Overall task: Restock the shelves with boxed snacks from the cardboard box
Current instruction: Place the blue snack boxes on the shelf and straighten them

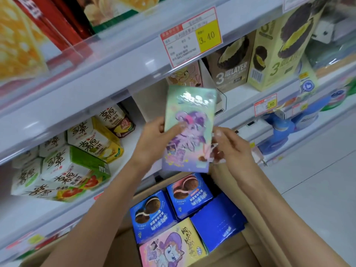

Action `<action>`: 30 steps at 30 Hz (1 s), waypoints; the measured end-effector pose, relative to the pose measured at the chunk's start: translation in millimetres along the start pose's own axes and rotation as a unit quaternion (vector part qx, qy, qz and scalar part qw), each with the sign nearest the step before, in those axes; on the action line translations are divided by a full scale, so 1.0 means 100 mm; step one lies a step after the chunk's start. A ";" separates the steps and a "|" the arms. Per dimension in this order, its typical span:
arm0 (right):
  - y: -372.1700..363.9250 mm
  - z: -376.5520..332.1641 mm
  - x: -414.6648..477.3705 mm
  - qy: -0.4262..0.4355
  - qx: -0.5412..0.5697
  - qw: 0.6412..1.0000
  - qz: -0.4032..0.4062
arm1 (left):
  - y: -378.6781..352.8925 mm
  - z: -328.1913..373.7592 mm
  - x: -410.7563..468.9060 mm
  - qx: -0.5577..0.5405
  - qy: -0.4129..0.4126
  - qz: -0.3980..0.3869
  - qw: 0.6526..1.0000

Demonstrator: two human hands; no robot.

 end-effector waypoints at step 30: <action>-0.17 0.05 0.54 0.321 -0.632 0.697 -0.107 | 0.22 0.19 0.34 0.116 -0.143 0.230 0.956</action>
Point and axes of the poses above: each hand's wrist, its own x-axis towards the middle knuckle, its own y-axis out of the back of the hand, z = x × y, the point moved 6 cm from there along x, towards the middle knuckle, and after that the axes turned 7 degrees about -z, right-handed, at the moved point
